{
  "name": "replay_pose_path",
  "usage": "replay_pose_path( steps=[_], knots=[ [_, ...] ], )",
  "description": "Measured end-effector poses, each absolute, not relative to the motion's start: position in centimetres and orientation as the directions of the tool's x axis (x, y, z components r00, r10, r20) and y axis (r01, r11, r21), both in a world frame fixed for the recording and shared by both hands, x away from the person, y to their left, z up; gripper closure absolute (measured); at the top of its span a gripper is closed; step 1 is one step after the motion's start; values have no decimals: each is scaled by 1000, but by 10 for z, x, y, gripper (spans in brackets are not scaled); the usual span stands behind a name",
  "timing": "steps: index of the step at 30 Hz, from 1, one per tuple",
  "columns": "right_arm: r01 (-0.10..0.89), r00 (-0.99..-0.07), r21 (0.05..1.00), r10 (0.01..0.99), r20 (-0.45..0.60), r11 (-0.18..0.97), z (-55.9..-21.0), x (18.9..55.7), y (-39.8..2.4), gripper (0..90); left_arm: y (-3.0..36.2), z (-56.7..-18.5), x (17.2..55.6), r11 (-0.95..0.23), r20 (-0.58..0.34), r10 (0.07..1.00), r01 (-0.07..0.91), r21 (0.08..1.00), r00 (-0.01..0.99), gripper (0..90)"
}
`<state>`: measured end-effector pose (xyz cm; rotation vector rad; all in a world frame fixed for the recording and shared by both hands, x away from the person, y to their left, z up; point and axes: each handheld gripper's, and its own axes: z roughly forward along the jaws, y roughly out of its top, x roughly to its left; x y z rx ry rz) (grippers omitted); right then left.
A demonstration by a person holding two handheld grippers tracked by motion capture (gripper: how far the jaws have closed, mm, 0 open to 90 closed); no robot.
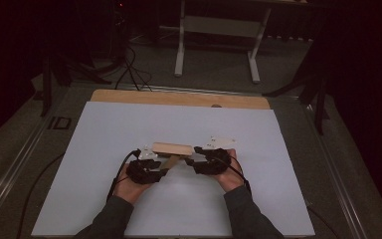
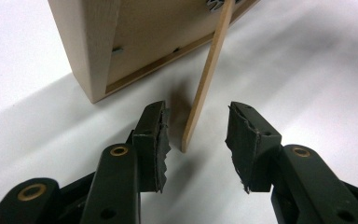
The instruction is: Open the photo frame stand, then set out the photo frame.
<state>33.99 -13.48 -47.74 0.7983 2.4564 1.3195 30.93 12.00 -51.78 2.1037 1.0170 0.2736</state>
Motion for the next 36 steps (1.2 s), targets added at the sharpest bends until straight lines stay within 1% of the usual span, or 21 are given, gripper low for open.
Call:
replay_pose_path(
  steps=[8,24,27,36],
  knots=[
    [349,-823,821,567,37,452,-481,338,-134,424,119,-516,305,-391,-112,742,562,729,661,571],
    [353,-820,818,572,37,454,-486,336,-139,426,123,-510,303,-356,-120,758,561,747,641,565],
    [346,-823,814,567,25,467,-488,336,-139,448,124,-508,303,-354,-119,757,556,752,643,565],
    [365,-828,805,559,51,467,-491,337,-145,512,132,-497,302,-315,-133,762,541,780,634,583]
  ],
)
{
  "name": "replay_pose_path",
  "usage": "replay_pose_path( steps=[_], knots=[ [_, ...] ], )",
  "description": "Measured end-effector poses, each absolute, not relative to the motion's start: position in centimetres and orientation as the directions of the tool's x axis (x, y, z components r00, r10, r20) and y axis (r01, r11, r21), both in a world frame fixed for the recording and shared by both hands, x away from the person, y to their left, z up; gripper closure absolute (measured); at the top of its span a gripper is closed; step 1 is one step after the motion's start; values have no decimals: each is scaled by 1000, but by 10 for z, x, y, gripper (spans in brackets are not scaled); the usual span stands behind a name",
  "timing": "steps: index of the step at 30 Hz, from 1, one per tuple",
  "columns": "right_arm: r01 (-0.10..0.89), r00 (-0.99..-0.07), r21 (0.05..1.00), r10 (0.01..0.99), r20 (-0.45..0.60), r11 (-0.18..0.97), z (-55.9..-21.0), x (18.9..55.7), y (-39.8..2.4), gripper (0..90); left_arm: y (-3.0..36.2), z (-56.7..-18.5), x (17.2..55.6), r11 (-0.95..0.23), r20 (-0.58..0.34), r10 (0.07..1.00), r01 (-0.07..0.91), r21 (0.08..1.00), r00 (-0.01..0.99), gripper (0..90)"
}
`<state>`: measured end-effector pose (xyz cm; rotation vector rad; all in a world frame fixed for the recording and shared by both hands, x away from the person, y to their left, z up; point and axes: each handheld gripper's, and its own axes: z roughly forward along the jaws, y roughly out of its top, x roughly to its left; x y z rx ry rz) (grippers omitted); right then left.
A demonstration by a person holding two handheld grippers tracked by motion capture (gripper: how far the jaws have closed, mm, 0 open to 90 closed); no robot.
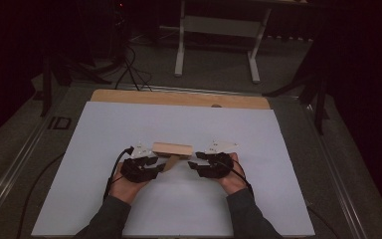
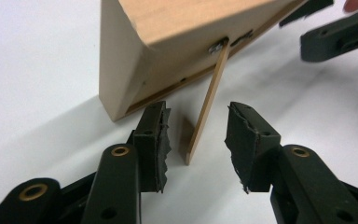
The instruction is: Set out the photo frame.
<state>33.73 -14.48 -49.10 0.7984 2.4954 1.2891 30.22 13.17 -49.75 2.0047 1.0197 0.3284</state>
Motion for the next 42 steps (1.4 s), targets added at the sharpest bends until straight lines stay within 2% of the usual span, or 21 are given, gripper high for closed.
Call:
replay_pose_path(
  steps=[9,10,11,12,24,26,31,37,42],
  knots=[
    [363,-842,785,538,45,502,-498,339,-143,590,135,-493,301,-307,-124,762,524,795,635,693],
    [362,-844,778,535,40,514,-499,339,-143,636,135,-492,301,-307,-129,756,521,796,642,730],
    [362,-844,778,535,40,514,-499,339,-143,636,135,-492,301,-307,-129,756,521,796,642,733],
    [361,-842,774,538,31,521,-499,339,-143,685,134,-491,300,-308,-129,755,521,796,643,742],
    [405,-767,787,642,15,465,-497,350,-150,888,130,-488,301,-328,-104,755,510,796,648,786],
    [410,-763,789,647,20,459,-498,351,-150,893,129,-488,301,-332,-95,755,503,798,649,815],
    [422,-752,787,658,27,449,-499,357,-144,896,125,-487,303,-334,-97,755,506,795,649,824],
    [426,-735,794,677,26,433,-494,368,-134,897,125,-488,306,-323,-101,764,514,795,637,891],
    [454,-725,807,683,89,377,-491,379,-129,897,125,-489,309,-306,-112,773,523,796,624,894]
  ],
)
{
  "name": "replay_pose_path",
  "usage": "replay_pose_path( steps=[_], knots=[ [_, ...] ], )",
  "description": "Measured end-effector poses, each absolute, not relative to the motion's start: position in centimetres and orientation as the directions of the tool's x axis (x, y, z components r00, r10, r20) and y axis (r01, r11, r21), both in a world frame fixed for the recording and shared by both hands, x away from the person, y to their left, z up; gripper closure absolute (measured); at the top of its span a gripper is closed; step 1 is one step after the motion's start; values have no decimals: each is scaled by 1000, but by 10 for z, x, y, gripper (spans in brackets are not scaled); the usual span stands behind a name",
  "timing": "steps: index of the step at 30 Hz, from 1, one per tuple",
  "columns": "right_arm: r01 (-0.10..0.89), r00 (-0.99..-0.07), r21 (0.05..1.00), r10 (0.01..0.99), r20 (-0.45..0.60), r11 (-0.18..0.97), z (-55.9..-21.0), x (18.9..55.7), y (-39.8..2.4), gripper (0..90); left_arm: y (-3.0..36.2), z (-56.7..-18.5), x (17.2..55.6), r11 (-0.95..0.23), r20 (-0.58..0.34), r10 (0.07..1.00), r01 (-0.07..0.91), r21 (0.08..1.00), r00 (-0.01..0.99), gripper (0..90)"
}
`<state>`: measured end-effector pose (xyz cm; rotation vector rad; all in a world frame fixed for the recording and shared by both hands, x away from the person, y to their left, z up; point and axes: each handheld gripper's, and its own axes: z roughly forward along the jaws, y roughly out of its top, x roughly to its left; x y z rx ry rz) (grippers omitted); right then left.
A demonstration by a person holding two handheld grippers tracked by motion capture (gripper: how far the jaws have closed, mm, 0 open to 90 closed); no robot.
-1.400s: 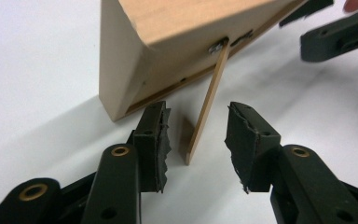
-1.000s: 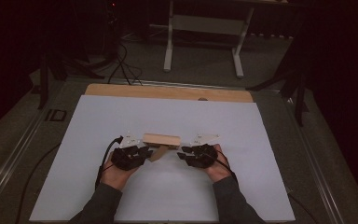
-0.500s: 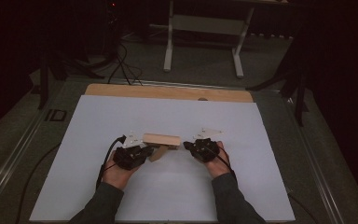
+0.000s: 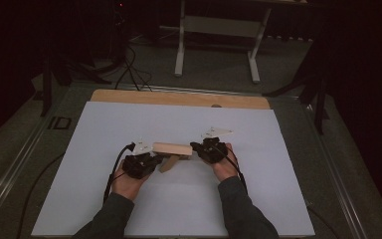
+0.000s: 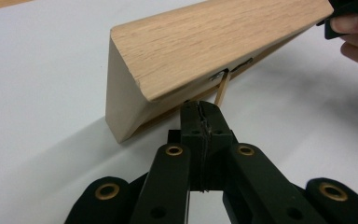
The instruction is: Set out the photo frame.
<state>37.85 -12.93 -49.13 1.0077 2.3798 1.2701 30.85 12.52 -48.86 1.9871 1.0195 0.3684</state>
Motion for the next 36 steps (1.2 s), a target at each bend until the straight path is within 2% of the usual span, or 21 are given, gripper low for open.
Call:
replay_pose_path(
  steps=[4,14,36],
  knots=[
    [471,-722,817,678,139,334,-491,382,-129,896,125,-490,311,-301,-114,778,526,795,618,893],
    [457,-727,836,669,155,302,-486,383,-130,895,121,-489,314,-303,-117,776,530,792,619,893],
    [424,-761,831,639,111,360,-486,375,-125,896,109,-485,319,-313,-124,763,531,787,634,893]
  ],
)
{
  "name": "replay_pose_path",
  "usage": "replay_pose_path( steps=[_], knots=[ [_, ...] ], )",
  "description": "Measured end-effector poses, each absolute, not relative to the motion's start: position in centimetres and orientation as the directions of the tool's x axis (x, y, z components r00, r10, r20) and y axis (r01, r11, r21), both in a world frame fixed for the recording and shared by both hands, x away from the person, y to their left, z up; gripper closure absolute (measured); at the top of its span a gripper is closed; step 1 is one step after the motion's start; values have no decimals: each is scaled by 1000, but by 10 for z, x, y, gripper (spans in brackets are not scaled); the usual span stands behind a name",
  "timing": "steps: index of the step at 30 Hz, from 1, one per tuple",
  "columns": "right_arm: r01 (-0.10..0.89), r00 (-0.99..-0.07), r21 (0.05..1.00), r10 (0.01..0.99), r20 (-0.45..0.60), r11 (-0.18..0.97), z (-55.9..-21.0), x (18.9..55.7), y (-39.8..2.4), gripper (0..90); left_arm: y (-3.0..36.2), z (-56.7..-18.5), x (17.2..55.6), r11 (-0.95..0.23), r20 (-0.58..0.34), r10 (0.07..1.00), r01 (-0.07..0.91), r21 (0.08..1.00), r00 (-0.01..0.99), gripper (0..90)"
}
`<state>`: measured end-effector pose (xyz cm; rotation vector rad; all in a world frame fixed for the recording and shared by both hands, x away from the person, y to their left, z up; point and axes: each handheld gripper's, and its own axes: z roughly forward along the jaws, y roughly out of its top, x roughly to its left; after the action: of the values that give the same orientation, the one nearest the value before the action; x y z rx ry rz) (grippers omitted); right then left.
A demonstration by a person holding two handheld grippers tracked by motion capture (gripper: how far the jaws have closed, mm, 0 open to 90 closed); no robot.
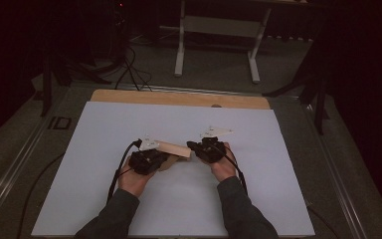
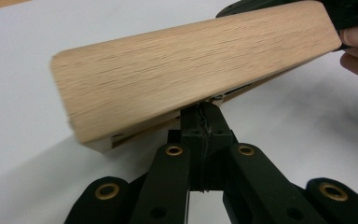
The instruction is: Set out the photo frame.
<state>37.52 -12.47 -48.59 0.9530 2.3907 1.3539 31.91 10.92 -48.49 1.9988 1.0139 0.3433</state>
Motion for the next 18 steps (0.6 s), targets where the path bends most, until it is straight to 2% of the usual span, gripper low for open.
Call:
replay_pose_path(
  steps=[18],
  knots=[
    [379,-803,821,592,63,427,-487,364,-114,896,105,-483,322,-319,-116,766,532,784,632,893]
  ],
)
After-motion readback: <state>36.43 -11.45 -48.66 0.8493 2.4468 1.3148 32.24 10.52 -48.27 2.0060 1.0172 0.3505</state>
